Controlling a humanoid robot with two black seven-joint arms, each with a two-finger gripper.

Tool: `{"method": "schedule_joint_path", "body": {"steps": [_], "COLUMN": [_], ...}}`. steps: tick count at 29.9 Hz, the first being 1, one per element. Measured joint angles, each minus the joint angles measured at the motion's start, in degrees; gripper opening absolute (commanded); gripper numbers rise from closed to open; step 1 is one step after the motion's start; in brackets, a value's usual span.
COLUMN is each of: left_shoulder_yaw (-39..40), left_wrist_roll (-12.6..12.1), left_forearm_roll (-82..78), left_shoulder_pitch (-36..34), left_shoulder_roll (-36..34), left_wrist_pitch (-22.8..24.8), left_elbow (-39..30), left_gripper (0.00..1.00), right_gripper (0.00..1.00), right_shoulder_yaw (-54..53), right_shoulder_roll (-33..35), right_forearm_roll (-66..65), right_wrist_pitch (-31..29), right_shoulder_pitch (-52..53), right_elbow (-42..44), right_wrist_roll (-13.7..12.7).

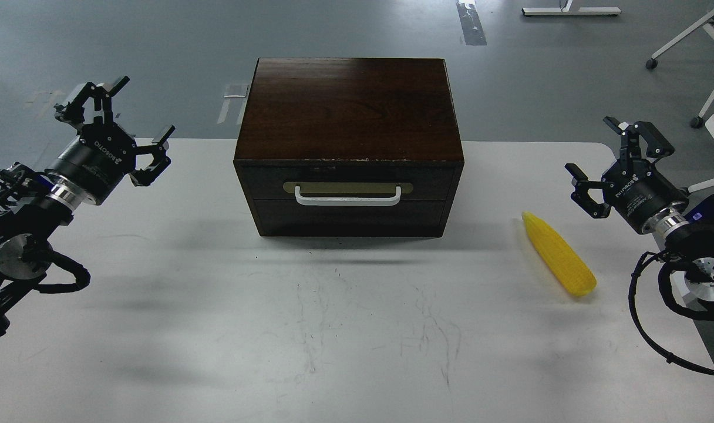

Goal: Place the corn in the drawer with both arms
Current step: 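Move the left gripper toward the drawer's white handle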

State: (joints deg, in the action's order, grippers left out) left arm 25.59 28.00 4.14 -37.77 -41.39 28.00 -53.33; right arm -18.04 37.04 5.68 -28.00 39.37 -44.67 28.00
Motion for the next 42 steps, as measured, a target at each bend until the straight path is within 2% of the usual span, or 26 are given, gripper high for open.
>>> {"method": "schedule_joint_path", "body": {"steps": [10, 15, 18, 23, 29, 32, 35, 42], "left_shoulder_yaw": [-0.02, 0.13, 0.59, 1.12, 1.29, 1.31, 1.19, 0.18], "left_wrist_roll": [0.00, 0.00, 0.00, 0.00, 0.01, 0.01, 0.02, 0.02], "left_forearm_roll": [-0.36, -0.65, -5.03, -21.65, -45.54, -58.93, -73.87, -106.03], "left_shoulder_pitch": [0.36, -0.62, -3.46, -12.21, -22.16, -25.15, -27.05, -28.55], "left_shoulder_roll": [-0.44, -3.55, -5.67, -7.34, -6.91, -4.34, -0.59, 8.99], "left_wrist_pitch": [0.00, 0.00, 0.00, 0.00, 0.02, 0.03, 0.03, 0.01], "left_elbow": [-0.45, 0.17, 0.27, -1.90, -14.44, -21.94, -26.55, -28.88], "left_gripper": [0.98, 0.98, 0.98, 0.98, 0.98, 0.98, 0.98, 0.98], "right_gripper": [1.00, 1.00, 1.00, 1.00, 1.00, 1.00, 1.00, 1.00], "right_shoulder_yaw": [0.11, 0.19, 0.20, 0.21, 0.23, 0.23, 0.23, 0.29], "right_shoulder_roll": [0.46, 0.50, 0.50, 0.50, 0.10, -0.13, -0.22, -0.29], "right_forearm_roll": [-0.42, -0.66, -0.74, -0.75, -0.76, -0.76, -0.76, -1.24], "right_wrist_pitch": [0.00, 0.00, 0.00, 0.00, 0.00, 0.00, 0.00, 0.00], "right_shoulder_pitch": [-0.08, -0.08, -0.07, 0.12, 0.63, 0.70, 0.67, 0.21], "right_elbow": [-0.06, -0.11, -0.16, -0.03, 0.51, 0.77, 0.83, 0.83], "right_wrist_roll": [0.00, 0.00, 0.00, 0.00, 0.00, 0.00, 0.00, 0.00]}}
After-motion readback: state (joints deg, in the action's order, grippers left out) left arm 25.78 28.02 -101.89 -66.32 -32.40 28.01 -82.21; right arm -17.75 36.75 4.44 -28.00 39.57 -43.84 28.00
